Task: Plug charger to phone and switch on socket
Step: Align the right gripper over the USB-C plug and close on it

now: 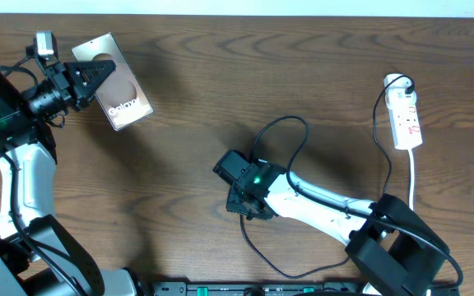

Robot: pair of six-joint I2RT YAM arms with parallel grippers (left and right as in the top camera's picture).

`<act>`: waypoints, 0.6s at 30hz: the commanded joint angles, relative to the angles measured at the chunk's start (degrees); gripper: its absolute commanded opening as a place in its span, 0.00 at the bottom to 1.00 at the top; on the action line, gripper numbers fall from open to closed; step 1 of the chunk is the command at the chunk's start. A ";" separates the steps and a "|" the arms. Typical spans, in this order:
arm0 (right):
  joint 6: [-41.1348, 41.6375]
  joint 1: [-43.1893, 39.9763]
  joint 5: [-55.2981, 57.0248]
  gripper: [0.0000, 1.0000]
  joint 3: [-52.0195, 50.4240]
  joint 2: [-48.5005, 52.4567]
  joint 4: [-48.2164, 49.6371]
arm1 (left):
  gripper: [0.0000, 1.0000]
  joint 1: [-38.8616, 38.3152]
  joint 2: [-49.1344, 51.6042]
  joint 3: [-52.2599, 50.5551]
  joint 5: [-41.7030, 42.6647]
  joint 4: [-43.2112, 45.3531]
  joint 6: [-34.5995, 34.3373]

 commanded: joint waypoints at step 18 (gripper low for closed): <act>-1.31 0.22 5.84 0.26 0.11 3.45 1.73 | 0.07 -0.07 -0.37 -0.70 0.90 0.48 1.86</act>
